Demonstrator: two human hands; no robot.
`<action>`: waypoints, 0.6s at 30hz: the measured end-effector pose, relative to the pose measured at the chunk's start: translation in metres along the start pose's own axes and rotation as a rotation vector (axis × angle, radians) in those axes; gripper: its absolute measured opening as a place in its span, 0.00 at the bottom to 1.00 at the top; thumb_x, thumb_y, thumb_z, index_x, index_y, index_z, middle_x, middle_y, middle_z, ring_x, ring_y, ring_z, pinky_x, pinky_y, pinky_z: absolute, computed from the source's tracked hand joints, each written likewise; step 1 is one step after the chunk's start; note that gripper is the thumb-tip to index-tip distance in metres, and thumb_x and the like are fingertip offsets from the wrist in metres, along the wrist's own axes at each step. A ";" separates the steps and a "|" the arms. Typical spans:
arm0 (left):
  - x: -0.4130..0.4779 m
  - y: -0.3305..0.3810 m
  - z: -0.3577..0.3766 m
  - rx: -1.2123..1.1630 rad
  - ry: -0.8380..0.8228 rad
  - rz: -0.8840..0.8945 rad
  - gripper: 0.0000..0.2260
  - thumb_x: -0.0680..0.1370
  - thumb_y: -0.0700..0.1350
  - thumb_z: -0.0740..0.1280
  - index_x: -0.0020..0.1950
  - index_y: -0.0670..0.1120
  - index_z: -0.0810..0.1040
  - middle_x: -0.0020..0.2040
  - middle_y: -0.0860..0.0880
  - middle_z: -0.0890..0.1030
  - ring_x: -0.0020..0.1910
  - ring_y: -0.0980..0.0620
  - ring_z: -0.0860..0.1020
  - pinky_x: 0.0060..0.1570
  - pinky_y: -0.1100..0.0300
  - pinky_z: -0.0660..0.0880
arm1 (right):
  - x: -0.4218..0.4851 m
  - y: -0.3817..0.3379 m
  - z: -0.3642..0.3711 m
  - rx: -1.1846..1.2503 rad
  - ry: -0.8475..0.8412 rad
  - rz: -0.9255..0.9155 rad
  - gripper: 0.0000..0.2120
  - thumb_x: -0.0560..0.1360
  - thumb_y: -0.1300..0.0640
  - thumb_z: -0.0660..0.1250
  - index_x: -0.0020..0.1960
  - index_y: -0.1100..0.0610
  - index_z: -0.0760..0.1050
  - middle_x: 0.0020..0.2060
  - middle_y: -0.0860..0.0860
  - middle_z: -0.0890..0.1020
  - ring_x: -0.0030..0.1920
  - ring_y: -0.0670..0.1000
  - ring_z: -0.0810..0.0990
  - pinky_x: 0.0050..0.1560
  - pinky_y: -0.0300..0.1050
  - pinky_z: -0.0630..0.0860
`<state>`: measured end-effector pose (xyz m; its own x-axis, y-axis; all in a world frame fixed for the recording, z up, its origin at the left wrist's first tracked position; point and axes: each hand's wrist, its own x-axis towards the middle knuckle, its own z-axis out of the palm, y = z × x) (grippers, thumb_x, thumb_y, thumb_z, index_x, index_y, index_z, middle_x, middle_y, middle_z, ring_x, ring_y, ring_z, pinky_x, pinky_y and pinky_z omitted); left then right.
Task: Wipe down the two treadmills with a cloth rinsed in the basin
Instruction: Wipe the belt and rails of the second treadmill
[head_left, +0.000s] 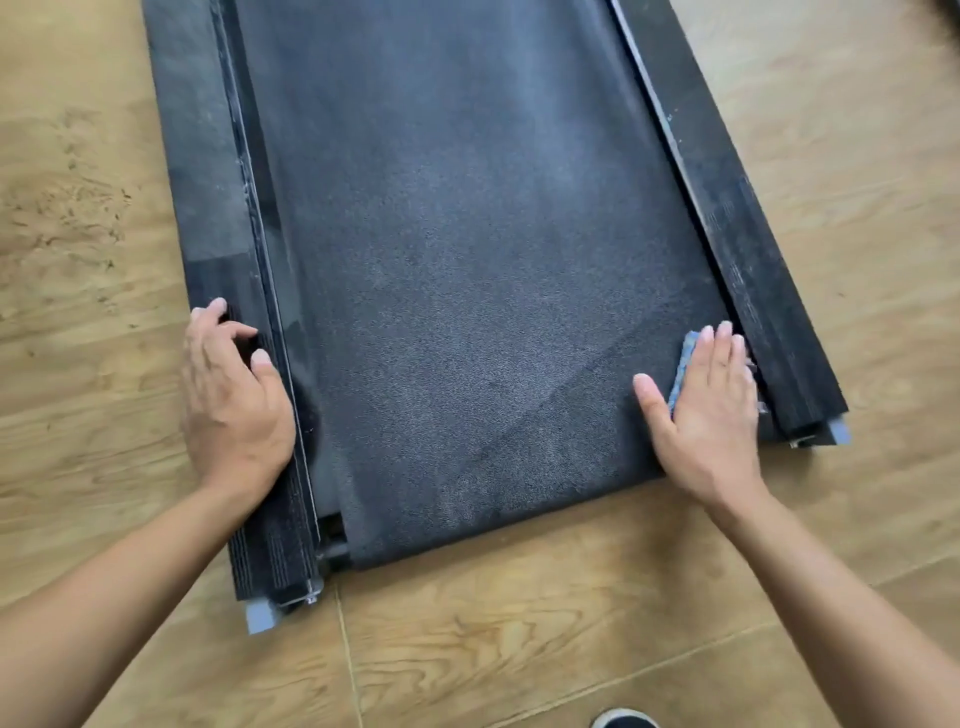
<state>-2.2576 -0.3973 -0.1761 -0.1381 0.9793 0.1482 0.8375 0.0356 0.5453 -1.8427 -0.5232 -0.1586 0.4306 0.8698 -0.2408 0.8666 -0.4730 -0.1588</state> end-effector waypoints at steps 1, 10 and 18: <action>0.000 0.000 0.000 0.005 0.003 -0.008 0.11 0.83 0.38 0.60 0.65 0.40 0.72 0.80 0.43 0.67 0.82 0.44 0.61 0.80 0.47 0.59 | -0.012 -0.025 0.008 -0.015 0.004 -0.046 0.51 0.78 0.24 0.42 0.85 0.62 0.44 0.85 0.58 0.44 0.85 0.56 0.41 0.83 0.60 0.48; -0.002 0.002 -0.002 0.042 -0.007 0.018 0.12 0.83 0.39 0.58 0.65 0.40 0.72 0.79 0.42 0.68 0.81 0.41 0.63 0.79 0.44 0.61 | -0.121 -0.221 0.085 -0.160 -0.063 -0.903 0.40 0.83 0.35 0.50 0.85 0.60 0.47 0.85 0.59 0.46 0.85 0.57 0.41 0.82 0.55 0.50; 0.000 0.006 -0.003 0.064 -0.013 0.049 0.13 0.82 0.39 0.58 0.67 0.39 0.69 0.77 0.39 0.68 0.79 0.37 0.64 0.78 0.41 0.61 | -0.050 -0.005 0.039 -0.118 0.095 -0.390 0.36 0.85 0.37 0.48 0.85 0.59 0.54 0.84 0.57 0.54 0.84 0.57 0.51 0.80 0.59 0.58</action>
<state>-2.2544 -0.3980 -0.1704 -0.0899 0.9826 0.1623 0.8754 0.0003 0.4834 -1.8786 -0.5702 -0.1835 0.0809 0.9923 -0.0941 0.9899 -0.0910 -0.1084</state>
